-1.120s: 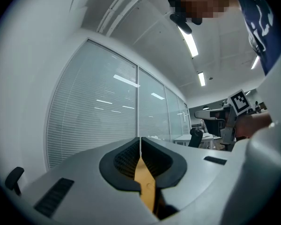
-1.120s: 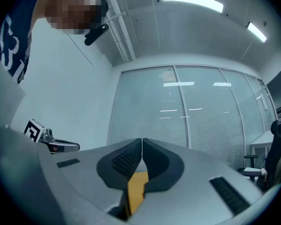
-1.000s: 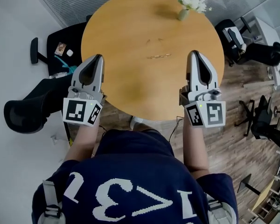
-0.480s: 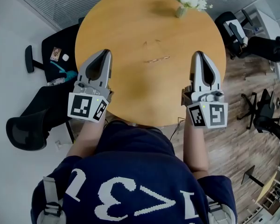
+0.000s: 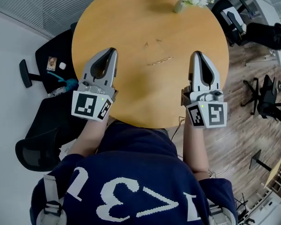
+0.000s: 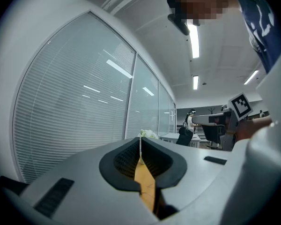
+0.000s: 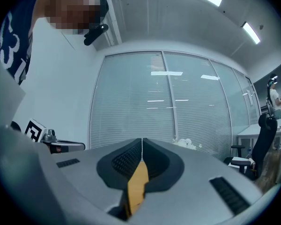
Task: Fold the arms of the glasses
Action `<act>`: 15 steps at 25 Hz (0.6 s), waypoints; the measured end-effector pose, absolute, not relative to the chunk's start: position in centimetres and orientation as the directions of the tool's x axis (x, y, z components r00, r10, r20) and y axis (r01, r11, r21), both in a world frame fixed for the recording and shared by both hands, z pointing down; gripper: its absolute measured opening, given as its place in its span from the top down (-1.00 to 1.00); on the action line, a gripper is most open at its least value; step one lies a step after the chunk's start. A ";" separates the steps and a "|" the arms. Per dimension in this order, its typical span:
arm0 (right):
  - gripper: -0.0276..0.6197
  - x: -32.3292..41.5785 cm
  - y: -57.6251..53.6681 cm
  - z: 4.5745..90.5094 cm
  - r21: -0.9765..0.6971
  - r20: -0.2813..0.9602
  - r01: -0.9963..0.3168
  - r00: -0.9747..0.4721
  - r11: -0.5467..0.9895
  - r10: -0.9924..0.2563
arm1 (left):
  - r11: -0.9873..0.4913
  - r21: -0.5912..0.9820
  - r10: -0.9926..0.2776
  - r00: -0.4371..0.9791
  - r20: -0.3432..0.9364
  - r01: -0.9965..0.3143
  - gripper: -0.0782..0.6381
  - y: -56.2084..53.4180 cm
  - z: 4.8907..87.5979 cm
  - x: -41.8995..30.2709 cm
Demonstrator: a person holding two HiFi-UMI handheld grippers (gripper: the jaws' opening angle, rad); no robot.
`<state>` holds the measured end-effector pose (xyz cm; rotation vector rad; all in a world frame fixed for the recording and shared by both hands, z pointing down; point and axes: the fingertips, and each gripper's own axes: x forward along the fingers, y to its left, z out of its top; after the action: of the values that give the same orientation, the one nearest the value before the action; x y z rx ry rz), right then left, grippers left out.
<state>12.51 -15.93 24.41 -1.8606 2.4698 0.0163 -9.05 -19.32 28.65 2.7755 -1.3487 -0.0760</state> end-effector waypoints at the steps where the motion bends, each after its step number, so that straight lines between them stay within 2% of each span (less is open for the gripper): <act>1: 0.83 12.4 -16.1 24.7 -0.027 -0.036 -0.960 -0.279 0.280 -0.960 | -0.616 0.075 -0.787 0.617 -0.010 -0.784 0.72 -19.3 29.0 -9.0; 9: 0.82 12.7 -17.8 29.6 -0.054 0.064 -0.947 -0.319 0.316 -0.946 | -0.592 0.092 -0.801 0.597 0.042 -0.800 0.72 -19.3 32.0 -8.2; 15: 0.82 15.1 -18.7 37.5 -0.317 0.209 -0.916 -0.321 0.246 -0.924 | -0.575 0.091 -0.813 0.580 0.047 -0.813 0.72 -19.9 34.1 -7.7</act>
<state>15.12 -18.70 37.52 -1.8185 2.4636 -0.6035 -7.71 -19.87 34.07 2.6997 -1.3942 0.0005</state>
